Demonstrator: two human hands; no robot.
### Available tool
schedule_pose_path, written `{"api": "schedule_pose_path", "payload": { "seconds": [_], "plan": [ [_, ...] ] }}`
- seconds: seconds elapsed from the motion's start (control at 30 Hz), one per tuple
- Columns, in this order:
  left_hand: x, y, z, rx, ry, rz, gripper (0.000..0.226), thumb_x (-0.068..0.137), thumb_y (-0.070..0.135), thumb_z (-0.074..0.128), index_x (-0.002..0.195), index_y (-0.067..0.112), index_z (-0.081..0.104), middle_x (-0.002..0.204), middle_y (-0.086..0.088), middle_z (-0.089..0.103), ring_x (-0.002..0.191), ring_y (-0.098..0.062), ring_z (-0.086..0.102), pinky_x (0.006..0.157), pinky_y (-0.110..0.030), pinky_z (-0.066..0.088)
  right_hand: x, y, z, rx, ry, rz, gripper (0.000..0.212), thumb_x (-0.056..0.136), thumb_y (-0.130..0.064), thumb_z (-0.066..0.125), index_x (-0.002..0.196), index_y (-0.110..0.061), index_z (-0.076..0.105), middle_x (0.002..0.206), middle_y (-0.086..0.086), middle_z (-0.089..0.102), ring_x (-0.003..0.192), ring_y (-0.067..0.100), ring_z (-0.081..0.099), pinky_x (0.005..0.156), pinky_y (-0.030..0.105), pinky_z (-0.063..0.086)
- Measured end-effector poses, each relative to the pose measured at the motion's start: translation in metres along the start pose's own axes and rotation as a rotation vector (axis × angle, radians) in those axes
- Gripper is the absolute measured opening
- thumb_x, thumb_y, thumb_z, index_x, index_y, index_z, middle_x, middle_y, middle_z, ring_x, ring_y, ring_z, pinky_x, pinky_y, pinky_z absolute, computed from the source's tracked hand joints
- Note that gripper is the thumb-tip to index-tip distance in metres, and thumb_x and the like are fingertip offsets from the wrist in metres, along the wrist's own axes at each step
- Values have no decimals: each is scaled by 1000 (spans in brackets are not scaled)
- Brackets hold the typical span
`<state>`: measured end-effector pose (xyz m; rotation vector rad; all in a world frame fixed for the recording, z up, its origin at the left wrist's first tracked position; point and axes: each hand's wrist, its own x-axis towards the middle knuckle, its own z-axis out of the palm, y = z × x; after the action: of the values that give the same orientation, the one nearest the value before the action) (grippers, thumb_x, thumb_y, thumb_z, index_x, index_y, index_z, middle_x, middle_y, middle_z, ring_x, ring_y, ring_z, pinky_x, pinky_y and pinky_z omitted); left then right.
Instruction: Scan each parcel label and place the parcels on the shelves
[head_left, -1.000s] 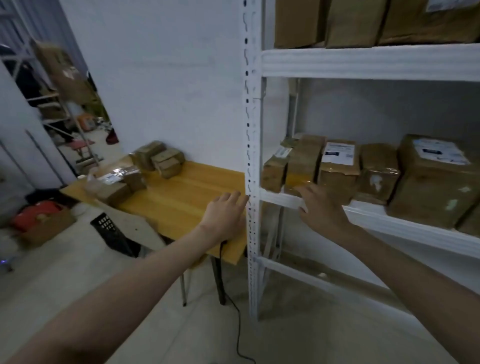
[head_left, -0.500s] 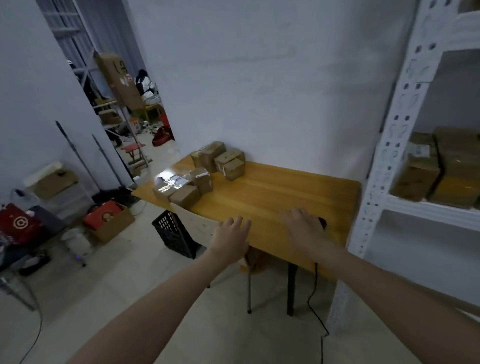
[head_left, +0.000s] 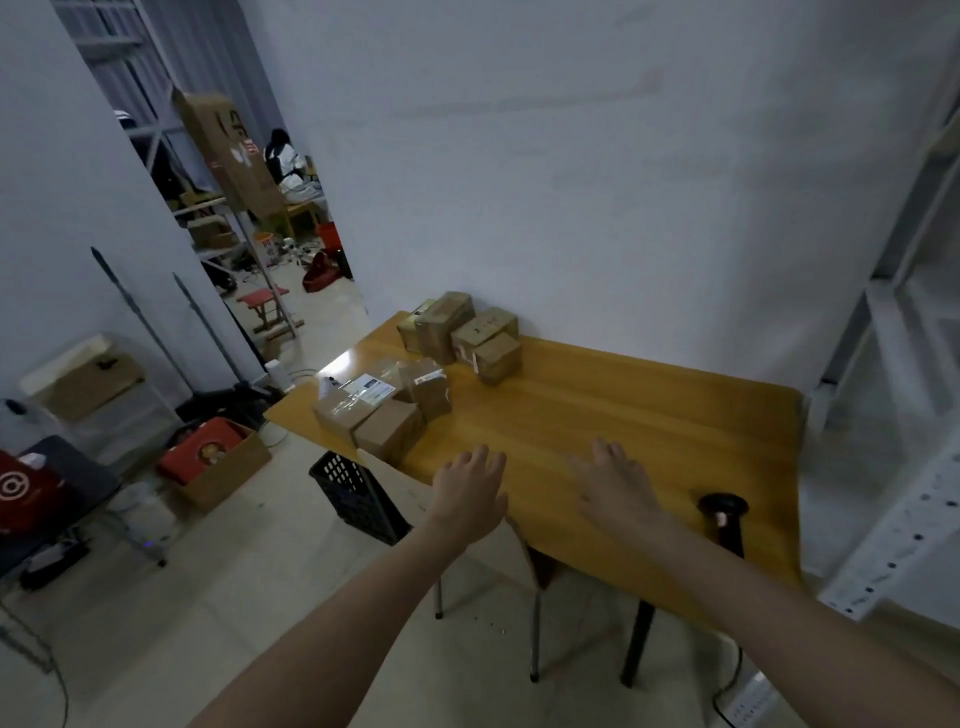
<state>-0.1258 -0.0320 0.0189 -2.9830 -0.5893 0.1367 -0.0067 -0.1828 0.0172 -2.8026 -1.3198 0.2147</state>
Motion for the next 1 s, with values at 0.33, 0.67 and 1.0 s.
{"api": "schedule_pose_path", "payload": {
  "seconds": [0.33, 0.67, 1.0],
  "plan": [
    [140, -81, 15, -15, -37, -93, 56, 99, 41, 46, 147, 18, 29, 146, -7, 37, 129, -28, 43, 94, -38, 48, 172, -2, 5, 59, -88, -45, 45, 96, -14, 46, 139, -19, 36, 142, 13, 31, 128, 30, 35, 98, 37, 38],
    [222, -174, 62, -92, -72, -191, 42, 97, 37, 47, 134, 19, 41, 135, -6, 44, 122, -25, 47, 93, -36, 48, 271, -29, 43, 101, -206, -16, 44, 95, -16, 49, 137, -19, 39, 140, 11, 33, 129, 30, 35, 101, 41, 40],
    [331, -271, 116, 29, -116, -88, 70, 97, 45, 47, 152, 15, 15, 159, -14, 12, 146, -34, 13, 118, -49, 19, 378, -80, 92, 110, -262, 83, 53, 98, -18, 45, 148, -20, 27, 151, 12, 23, 139, 29, 27, 107, 36, 33]
  ]
}}
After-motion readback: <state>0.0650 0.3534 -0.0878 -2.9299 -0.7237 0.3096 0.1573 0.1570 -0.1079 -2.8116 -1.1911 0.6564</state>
